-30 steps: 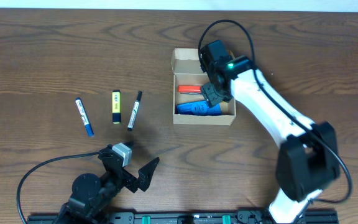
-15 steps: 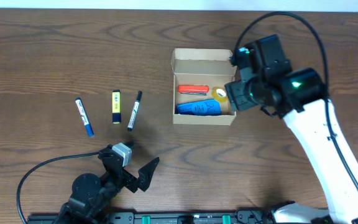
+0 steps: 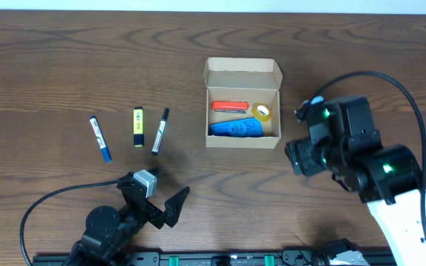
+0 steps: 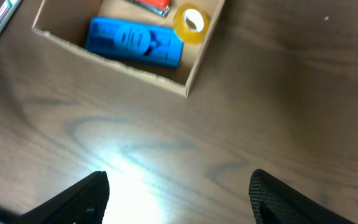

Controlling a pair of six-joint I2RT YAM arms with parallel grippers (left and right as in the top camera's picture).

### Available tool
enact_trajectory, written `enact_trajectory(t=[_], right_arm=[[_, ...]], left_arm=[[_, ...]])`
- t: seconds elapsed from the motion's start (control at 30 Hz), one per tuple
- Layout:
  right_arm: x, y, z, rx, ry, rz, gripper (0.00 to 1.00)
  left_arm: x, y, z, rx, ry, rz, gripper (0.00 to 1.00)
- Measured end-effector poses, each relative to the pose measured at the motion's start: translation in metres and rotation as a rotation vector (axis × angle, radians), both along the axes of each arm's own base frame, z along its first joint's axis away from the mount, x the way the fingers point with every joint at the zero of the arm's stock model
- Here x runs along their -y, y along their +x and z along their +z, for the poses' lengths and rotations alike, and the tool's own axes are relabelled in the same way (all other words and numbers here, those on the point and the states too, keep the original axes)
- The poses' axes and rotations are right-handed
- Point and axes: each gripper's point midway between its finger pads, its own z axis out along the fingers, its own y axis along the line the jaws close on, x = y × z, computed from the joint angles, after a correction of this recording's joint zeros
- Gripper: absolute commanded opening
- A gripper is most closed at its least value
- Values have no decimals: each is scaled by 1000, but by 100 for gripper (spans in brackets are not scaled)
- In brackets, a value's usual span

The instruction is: Pack container

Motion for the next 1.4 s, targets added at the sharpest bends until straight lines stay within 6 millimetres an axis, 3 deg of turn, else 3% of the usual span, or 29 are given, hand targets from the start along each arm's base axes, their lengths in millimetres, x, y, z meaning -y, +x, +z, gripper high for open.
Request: enact_trajectory(t=[0.13,0.23,0.53,0.8,0.97,1.17,1.4], right_arm=[[4,-21,2,-14,-1,22,76],[6,-33,7,-7,9,30,99],[9,-58,19,27,30,57,99],[10,-59,19,24,30,57,99],[10,-59,19,24,30,57,99],[10,-59,18,23,30,57,99],[10,-59,18,21,29,57,99]], left_arm=[[0,0,0,1,1,3,95],[-1,0,0,0,1,4,95],[-1,1,0,1,2,7,95],[-3,4,2,15,1,25,95],[3,6,20,88,-48,4,95],[-4,-6,15,-38,-2,12,95],[-26,-7,59,-133,82,124,95]])
